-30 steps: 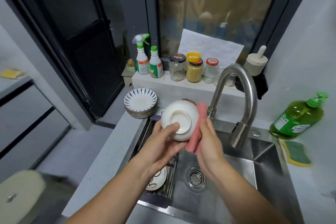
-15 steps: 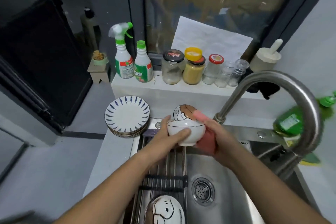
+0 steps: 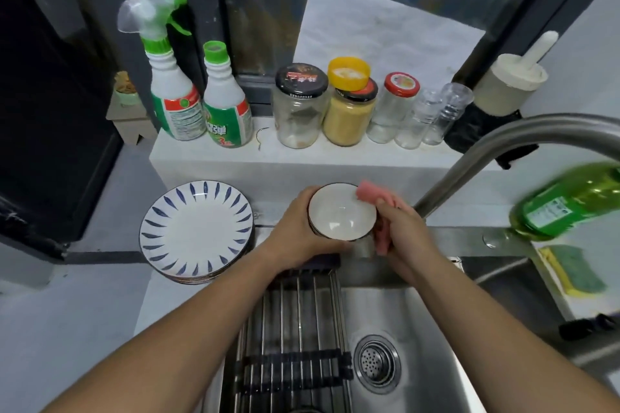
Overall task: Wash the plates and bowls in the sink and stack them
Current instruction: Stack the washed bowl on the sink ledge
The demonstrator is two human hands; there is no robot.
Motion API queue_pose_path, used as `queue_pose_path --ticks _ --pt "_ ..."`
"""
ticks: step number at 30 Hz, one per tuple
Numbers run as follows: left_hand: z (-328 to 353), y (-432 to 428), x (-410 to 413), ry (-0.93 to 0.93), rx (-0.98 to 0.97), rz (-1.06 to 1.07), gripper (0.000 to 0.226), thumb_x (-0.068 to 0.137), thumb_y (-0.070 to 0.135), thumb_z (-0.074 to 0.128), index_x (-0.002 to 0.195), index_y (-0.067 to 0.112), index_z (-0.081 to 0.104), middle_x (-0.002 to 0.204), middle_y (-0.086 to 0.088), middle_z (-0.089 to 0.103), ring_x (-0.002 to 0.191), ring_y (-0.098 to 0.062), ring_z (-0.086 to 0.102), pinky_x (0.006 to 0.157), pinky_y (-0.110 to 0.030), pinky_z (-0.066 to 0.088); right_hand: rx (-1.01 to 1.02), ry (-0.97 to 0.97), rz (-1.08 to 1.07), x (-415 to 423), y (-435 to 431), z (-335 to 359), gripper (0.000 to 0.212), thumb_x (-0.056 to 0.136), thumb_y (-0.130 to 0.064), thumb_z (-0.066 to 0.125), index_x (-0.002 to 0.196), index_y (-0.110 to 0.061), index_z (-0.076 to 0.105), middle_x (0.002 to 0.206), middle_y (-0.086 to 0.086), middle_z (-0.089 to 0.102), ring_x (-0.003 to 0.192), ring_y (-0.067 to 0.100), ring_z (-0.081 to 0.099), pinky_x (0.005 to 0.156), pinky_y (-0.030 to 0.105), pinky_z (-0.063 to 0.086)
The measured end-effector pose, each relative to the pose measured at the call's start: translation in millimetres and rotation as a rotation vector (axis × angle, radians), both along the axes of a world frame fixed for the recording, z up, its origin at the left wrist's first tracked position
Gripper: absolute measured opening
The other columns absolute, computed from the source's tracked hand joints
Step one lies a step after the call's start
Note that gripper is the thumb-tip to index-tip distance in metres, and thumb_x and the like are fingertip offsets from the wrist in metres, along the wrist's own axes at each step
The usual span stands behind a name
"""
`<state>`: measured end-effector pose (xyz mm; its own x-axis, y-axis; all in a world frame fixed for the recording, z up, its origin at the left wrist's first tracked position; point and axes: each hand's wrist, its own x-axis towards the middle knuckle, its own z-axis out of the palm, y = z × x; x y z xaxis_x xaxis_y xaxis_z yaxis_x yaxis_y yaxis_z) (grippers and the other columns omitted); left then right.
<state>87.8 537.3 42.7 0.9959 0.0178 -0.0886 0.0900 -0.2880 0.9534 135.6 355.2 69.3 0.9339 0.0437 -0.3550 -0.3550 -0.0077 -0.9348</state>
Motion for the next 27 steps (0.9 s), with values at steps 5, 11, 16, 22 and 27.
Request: queue_pose_path --ticks 5,11,16,22,27 --pt "-26 -1 10 -0.066 0.136 0.069 0.096 0.043 0.051 0.094 0.128 0.039 0.049 0.126 0.026 0.05 0.125 -0.016 0.052 0.107 -0.046 0.046 -0.057 -0.039 0.0 10 9 -18 0.029 0.1 -0.021 0.048 0.104 -0.026 0.077 0.052 -0.005 0.063 0.048 0.03 0.037 0.082 0.064 0.05" --pt "-39 3 17 -0.066 0.175 0.06 0.099 0.047 0.043 0.095 0.131 0.04 0.043 0.123 0.024 0.046 0.127 -0.017 0.047 0.109 -0.042 0.042 -0.147 -0.029 0.011 16 12 -33 0.034 0.089 -0.038 0.05 0.114 -0.031 0.071 0.055 0.012 0.055 0.049 0.027 0.039 0.081 0.075 0.044" --pt "-48 3 27 -0.086 0.184 0.053 0.103 0.045 0.045 0.098 0.135 0.032 0.05 0.134 0.006 0.054 0.125 -0.018 0.052 0.104 -0.046 0.049 -0.268 -0.047 0.016 18 13 -34 0.025 0.098 -0.028 0.051 0.118 -0.024 0.065 0.087 0.008 0.064 0.063 0.015 0.056 0.055 0.034 0.056" --pt "-58 2 33 -0.094 0.198 0.054 0.102 0.045 0.051 0.097 0.134 0.034 0.051 0.13 0.007 0.061 0.122 -0.02 0.058 0.1 -0.047 0.052 -0.312 -0.17 0.007 17 14 -36 0.024 0.099 -0.015 0.05 0.119 -0.022 0.063 0.114 0.002 0.066 0.104 0.021 0.062 0.091 0.039 0.053" --pt "-61 0 26 0.016 0.246 0.093 0.118 0.044 0.066 0.095 0.141 0.027 0.038 0.137 -0.001 0.055 0.13 -0.028 0.052 0.101 -0.054 0.052 -0.357 -0.333 -0.045 -2 17 -19 0.022 0.101 -0.012 0.05 0.117 -0.023 0.058 0.102 -0.02 0.06 0.1 0.004 0.056 0.083 0.007 0.041"
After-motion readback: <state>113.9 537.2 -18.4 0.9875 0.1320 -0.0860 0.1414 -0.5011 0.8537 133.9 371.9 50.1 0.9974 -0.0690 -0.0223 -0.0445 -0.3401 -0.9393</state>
